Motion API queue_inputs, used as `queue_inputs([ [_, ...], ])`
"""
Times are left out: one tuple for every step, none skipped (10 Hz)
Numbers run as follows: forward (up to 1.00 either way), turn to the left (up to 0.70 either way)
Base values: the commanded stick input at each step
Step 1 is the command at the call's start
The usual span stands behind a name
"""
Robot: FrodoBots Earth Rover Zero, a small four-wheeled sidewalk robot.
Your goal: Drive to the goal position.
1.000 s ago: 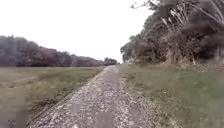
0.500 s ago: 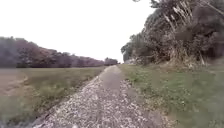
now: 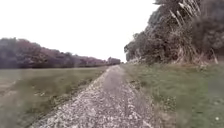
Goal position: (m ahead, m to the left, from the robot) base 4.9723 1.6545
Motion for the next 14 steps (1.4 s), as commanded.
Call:
queue_inputs([
  [1.00,0.00],
  [1.00,0.00],
  [1.00,0.00],
  [1.00,0.00],
  [1.00,0.00],
  [1.00,0.00],
  [1.00,0.00],
  [1.00,0.00],
  [1.00,0.00],
  [1.00,0.00],
  [1.00,0.00],
  [1.00,0.00],
  [1.00,0.00],
  [1.00,0.00],
])
